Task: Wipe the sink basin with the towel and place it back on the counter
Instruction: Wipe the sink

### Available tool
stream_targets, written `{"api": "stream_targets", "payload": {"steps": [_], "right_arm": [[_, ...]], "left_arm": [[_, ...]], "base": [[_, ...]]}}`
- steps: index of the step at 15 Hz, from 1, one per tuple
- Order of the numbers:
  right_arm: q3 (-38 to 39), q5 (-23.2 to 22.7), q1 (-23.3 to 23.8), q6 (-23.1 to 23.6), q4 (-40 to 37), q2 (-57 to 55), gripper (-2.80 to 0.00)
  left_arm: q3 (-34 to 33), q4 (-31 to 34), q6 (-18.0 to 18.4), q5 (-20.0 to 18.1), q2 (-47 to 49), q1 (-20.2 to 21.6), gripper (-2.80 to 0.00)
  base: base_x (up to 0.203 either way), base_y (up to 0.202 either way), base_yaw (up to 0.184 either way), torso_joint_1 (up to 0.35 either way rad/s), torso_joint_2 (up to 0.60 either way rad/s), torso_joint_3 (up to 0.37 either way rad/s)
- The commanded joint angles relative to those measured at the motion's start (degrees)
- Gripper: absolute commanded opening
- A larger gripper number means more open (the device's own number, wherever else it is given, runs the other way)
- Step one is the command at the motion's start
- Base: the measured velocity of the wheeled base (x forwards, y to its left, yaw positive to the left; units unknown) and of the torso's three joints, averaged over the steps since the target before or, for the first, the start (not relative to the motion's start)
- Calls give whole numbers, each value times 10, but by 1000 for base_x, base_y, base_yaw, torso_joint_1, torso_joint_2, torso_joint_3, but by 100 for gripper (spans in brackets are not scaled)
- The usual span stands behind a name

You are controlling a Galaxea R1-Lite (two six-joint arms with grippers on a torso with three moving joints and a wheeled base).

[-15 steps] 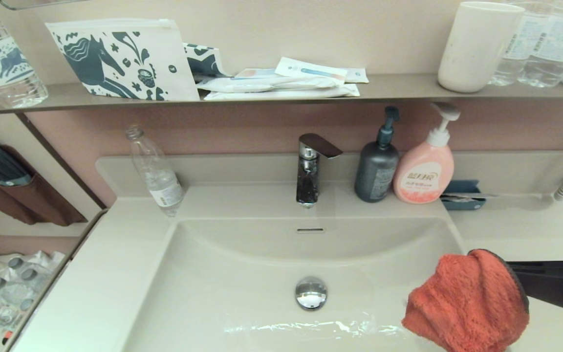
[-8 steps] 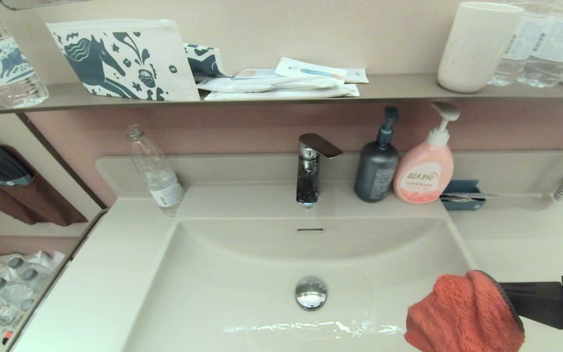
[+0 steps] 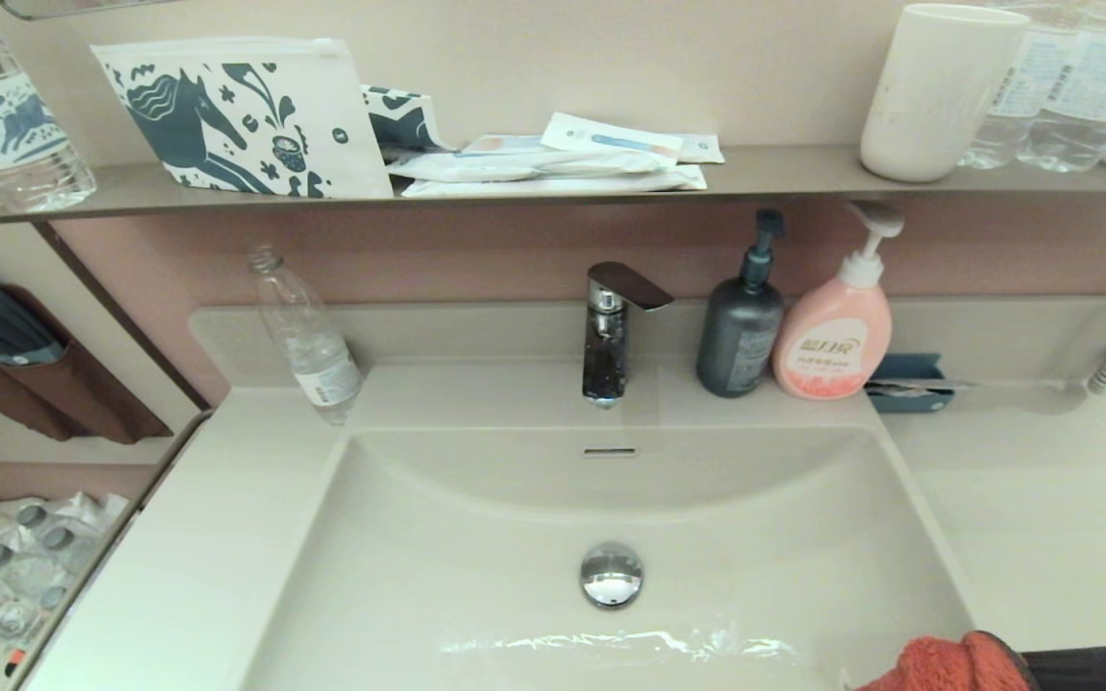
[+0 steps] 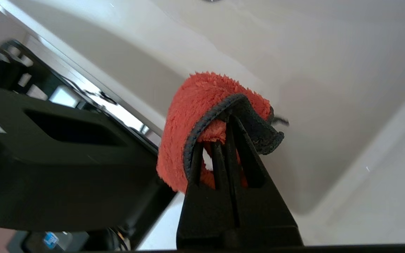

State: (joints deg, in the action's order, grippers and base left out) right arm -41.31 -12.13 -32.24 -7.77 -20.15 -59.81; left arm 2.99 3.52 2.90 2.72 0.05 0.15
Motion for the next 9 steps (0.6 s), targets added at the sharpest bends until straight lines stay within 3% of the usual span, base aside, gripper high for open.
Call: {"api": "stream_targets", "payload": {"steps": [1,5,9], "right_arm": [[2,25,1,11,-36,13,-280],[19,73,2,18,-87,40,-280],[55,110,5,21,-79,44,-280]], "left_arm": [[-2,0,0,-11,0,-1,-280],[-19,-2,2,-33,0,-1,-280],[-19,-2,-3,-32,0,-1,-280]], "base": [[0,0,0,0,0,0],[0,0,0,0,0,0],[0,0,0,0,0,0]]}}
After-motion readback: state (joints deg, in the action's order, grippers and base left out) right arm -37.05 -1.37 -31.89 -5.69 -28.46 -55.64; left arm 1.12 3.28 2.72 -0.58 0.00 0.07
